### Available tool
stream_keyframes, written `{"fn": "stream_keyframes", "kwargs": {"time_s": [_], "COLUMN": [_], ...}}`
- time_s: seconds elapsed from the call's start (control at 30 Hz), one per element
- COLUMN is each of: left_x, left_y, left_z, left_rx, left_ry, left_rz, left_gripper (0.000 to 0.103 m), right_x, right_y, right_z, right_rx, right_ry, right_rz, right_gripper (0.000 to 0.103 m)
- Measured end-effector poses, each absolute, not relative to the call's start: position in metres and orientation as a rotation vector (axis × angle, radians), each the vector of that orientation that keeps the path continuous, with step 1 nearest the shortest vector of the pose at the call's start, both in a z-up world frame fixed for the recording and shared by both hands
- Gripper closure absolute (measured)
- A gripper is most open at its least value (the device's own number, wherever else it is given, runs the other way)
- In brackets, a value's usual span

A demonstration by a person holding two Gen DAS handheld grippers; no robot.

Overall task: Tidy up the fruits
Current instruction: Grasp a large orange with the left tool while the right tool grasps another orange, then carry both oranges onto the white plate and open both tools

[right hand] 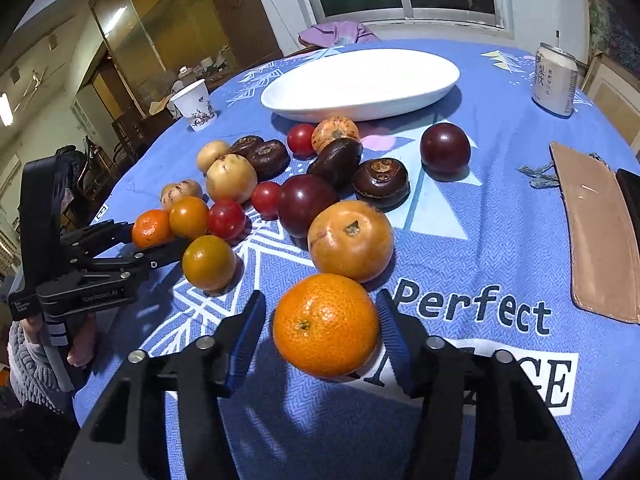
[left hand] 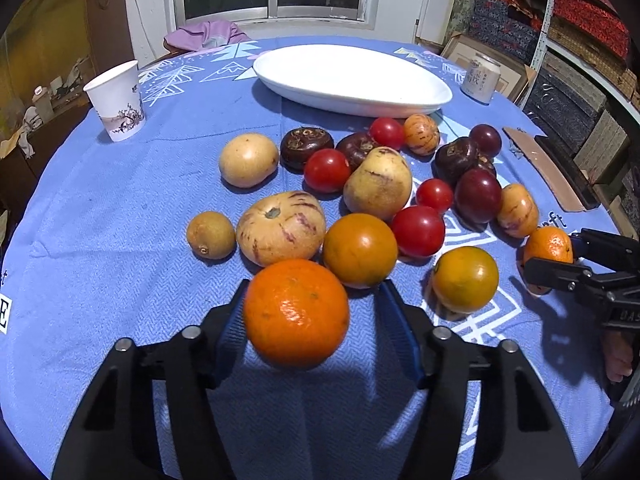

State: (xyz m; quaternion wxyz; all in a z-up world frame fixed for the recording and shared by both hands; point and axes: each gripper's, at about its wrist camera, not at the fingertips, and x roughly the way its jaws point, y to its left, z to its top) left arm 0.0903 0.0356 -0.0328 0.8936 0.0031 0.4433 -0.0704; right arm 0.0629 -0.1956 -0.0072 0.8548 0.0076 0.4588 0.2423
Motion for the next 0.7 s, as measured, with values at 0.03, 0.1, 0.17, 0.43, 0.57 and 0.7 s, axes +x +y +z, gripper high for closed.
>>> {"fn": "stream_keyframes", "kwargs": {"time_s": [0.03, 0.1, 0.17, 0.43, 0.57, 0.7], "left_x": [0.090, 0.090, 0.090, 0.078, 0.084, 0.118], "left_y": [0.036, 0.040, 0.043, 0.048, 0.048, 0.039], "left_z": [-0.033, -0.032, -0.031, -0.016, 0.007, 0.057], "left_rx": [0.006, -0.007, -0.034, -0.055, -0.067, -0.028], "left_ry": [0.917, 0.915, 0.917, 0.831, 0.816, 0.754], "left_rz": [-0.142, -0.139, -0.149, -0.124, -0.124, -0.107], "left_gripper": [0.053, 0.059, 0.059, 0.059, 0.059, 0.059], "right_x": [0.063, 0.064, 0.063, 0.054, 0.058, 0.082], "right_y": [-0.197, -0.198, -0.198, -0.203, -0.213, -0.209], "right_z": [-0.007, -0.007, -0.007, 0.008, 0.030, 0.090], "right_rx": [0.022, 0.032, 0.032, 0.049, 0.092, 0.079], "right_ry": [0.965, 0.964, 0.962, 0.862, 0.819, 0.725], "right_rz": [0.512, 0.519, 0.529, 0.517, 0.478, 0.450], "right_gripper": [0.055, 0.056, 0.056, 0.056, 0.057, 0.057]}}
